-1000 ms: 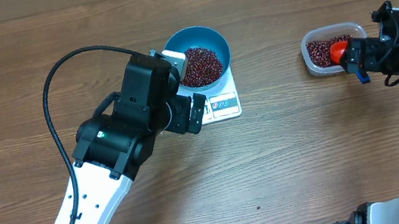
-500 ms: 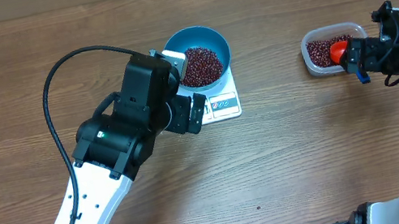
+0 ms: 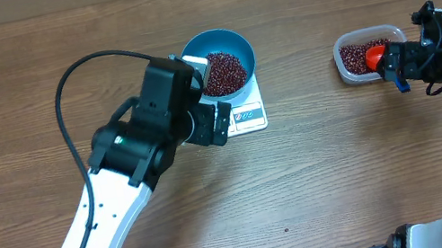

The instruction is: Scoop item into bowl and weigh 150g on scale

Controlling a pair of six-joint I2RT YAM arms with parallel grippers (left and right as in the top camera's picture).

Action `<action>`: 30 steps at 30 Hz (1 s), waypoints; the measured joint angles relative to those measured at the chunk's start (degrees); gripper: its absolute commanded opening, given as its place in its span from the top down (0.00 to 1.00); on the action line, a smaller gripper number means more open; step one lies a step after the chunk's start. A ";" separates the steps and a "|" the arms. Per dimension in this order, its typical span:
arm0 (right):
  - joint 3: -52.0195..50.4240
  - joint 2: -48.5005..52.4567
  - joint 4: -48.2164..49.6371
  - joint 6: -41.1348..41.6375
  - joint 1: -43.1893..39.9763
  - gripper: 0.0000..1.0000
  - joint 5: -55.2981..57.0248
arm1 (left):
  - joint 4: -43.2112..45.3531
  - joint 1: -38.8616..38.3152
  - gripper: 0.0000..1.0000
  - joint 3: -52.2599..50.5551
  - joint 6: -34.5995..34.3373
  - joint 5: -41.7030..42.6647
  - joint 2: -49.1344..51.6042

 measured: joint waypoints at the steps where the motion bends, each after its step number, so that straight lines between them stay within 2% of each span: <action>1: 0.00 0.00 -0.02 0.00 0.00 0.00 0.00 | 0.04 0.00 0.01 0.00 -1.70 0.35 0.92; 7: 0.00 0.00 -0.02 0.00 0.00 0.00 0.00 | 1.73 -0.90 0.00 0.04 -9.18 1.29 10.05; 13: 0.00 0.00 -0.02 0.02 0.00 0.00 -0.02 | 6.23 -6.82 0.00 0.04 -16.57 -0.28 20.22; 21: 0.00 0.00 0.02 0.00 0.00 0.00 0.00 | 5.27 -8.72 0.00 0.07 -21.49 -3.52 20.41; 30: 0.00 0.00 0.00 0.00 0.00 0.00 0.00 | -4.22 -8.70 0.00 0.07 -28.96 -6.88 20.41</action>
